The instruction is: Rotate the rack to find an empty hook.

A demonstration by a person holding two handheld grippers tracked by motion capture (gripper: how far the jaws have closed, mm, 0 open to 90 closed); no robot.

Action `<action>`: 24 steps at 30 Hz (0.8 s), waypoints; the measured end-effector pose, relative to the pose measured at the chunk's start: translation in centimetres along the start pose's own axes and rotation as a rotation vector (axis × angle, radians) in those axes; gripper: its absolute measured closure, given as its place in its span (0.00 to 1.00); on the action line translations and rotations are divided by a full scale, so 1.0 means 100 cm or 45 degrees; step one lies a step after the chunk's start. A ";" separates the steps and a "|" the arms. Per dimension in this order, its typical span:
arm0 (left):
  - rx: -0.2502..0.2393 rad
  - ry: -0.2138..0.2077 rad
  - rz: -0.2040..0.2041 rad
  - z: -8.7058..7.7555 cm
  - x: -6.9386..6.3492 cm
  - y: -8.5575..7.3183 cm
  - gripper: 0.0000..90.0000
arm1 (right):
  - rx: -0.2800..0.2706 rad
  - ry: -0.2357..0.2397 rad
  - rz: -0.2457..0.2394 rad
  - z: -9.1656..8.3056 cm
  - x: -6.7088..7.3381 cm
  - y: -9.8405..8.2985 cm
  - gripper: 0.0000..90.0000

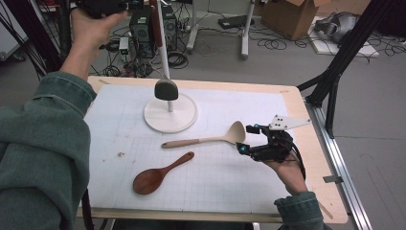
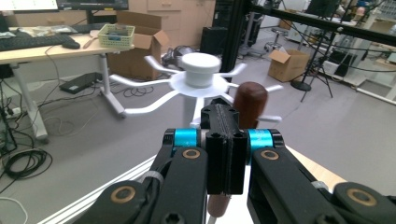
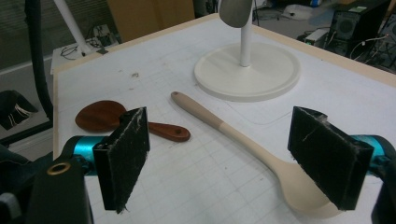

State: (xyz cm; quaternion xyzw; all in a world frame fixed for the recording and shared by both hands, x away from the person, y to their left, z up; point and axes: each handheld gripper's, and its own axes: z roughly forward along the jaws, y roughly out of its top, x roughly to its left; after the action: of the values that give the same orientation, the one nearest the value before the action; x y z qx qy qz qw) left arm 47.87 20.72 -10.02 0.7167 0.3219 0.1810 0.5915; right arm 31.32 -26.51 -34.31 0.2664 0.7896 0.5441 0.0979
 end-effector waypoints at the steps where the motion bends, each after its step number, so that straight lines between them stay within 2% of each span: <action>1: 0.007 0.002 0.001 -0.001 0.001 0.000 0.99 | -0.003 0.001 -0.002 0.000 0.000 0.000 0.22; 6: 0.015 -0.023 0.015 -0.007 -0.001 0.000 0.99 | -0.002 -0.004 -0.002 -0.001 -0.001 -0.001 0.22; 15: 0.005 -0.101 0.070 -0.014 -0.026 0.004 0.99 | -0.006 -0.011 -0.007 0.001 0.002 0.000 0.22; 22: 0.014 -0.149 0.083 -0.004 -0.041 0.001 0.99 | -0.014 -0.016 -0.013 0.000 0.002 0.001 0.22; 24: 0.015 -0.146 0.085 0.000 -0.044 0.000 0.99 | -0.012 -0.019 -0.011 -0.001 0.002 0.001 0.22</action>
State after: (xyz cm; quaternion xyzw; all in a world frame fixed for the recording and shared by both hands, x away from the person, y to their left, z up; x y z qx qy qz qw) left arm 44.67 17.72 -9.50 0.7397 0.2643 0.1575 0.5985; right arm 31.11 -26.46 -34.18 0.2664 0.7874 0.5455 0.1072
